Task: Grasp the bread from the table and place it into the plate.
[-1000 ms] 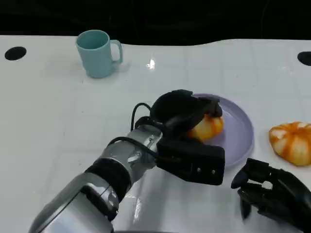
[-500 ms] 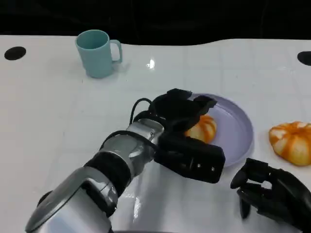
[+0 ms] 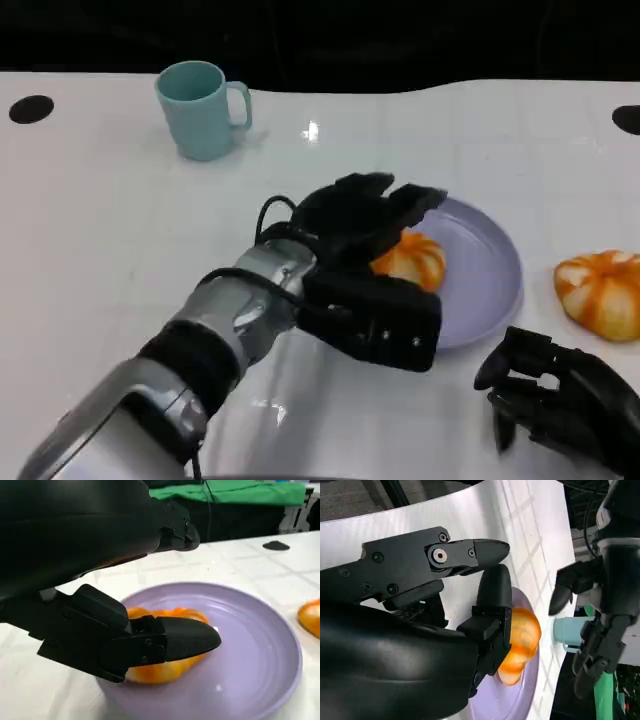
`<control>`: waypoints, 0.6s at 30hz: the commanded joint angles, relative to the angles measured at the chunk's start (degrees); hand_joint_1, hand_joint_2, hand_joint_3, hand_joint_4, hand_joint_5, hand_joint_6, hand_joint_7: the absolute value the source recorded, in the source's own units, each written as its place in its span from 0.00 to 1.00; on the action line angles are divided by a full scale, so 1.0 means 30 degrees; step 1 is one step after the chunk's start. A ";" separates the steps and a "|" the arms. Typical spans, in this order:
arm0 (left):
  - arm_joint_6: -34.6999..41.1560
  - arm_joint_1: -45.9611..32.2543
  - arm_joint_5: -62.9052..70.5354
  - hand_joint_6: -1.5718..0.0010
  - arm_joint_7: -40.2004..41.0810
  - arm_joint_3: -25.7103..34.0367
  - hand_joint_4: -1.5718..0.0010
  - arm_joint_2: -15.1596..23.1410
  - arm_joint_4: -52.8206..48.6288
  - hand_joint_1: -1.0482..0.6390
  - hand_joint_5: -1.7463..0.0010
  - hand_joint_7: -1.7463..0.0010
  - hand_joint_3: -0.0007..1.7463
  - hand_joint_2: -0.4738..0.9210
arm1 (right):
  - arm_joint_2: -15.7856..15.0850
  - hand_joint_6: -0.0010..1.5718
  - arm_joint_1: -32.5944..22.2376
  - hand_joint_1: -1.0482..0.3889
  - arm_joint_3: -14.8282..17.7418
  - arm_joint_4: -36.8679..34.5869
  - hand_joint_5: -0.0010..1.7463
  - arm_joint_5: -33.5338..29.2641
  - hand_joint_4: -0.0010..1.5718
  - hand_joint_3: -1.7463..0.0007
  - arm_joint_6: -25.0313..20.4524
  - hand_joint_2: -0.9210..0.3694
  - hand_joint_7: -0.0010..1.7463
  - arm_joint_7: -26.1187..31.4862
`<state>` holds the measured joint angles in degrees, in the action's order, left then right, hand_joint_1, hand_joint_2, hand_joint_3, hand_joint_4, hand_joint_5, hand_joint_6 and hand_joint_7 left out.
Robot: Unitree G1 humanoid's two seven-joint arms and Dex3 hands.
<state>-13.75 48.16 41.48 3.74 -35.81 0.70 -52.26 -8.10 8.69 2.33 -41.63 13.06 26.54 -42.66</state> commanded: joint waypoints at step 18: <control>-0.3380 -0.5856 -0.3505 0.75 0.0732 0.3719 0.75 0.2566 0.7129 0.18 0.71 0.89 0.30 1.00 | -0.0218 0.42 -0.0003 0.36 0.0310 -0.0970 1.00 0.0200 0.43 0.84 -0.0198 0.00 0.80 -0.0763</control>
<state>-21.57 32.44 32.61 4.44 -26.37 7.52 -31.96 -8.03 9.42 3.10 -43.08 14.11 26.20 -44.59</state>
